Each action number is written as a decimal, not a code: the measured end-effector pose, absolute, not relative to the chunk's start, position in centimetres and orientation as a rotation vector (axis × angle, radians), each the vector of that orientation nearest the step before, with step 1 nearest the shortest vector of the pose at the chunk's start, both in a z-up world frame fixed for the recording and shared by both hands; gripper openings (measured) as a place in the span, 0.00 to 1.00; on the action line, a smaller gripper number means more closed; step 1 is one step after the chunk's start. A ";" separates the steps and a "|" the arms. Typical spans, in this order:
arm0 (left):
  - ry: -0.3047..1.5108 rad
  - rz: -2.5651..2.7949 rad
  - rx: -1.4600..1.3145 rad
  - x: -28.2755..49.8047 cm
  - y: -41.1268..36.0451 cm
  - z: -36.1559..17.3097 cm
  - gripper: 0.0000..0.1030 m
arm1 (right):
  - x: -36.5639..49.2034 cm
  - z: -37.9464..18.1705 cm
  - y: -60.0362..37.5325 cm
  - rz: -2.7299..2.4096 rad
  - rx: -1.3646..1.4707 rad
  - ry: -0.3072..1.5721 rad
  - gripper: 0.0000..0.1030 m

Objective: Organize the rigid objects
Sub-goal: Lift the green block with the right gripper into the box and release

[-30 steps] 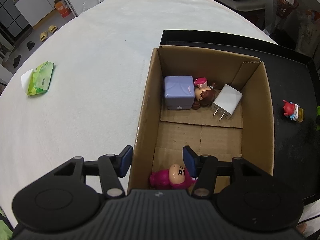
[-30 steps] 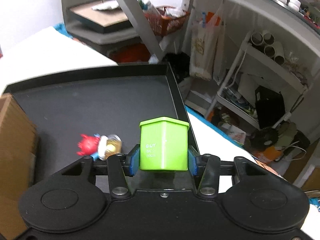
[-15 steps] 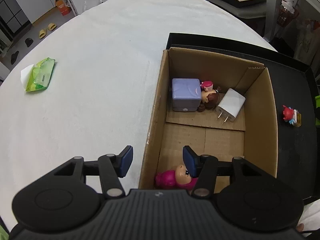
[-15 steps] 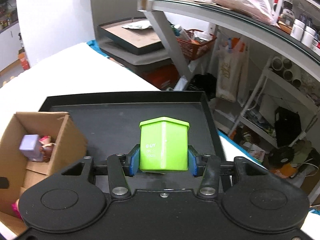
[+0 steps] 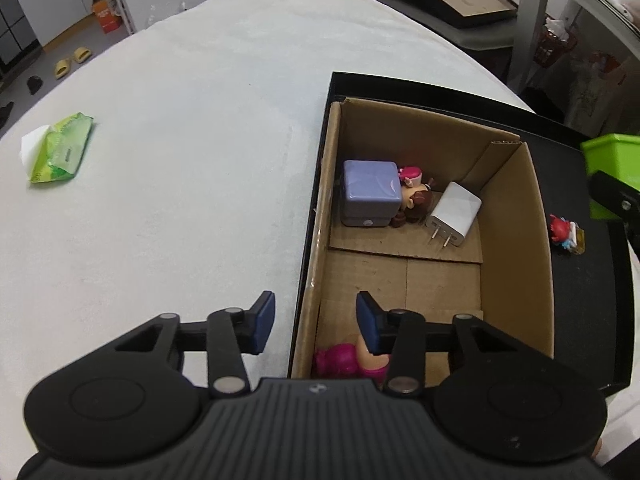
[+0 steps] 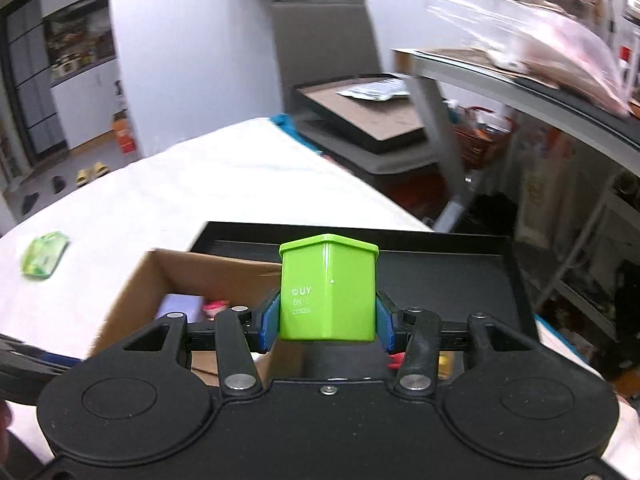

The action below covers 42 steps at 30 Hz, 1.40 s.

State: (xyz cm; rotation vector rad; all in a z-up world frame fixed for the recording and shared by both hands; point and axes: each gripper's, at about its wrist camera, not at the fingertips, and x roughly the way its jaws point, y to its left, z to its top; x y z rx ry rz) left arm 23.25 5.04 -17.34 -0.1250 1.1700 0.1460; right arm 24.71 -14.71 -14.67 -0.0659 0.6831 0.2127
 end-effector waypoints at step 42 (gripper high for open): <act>1.226 0.011 -0.291 23.7 9.0 -19.4 0.13 | 26.6 -19.9 -6.1 0.377 -0.046 0.934 0.46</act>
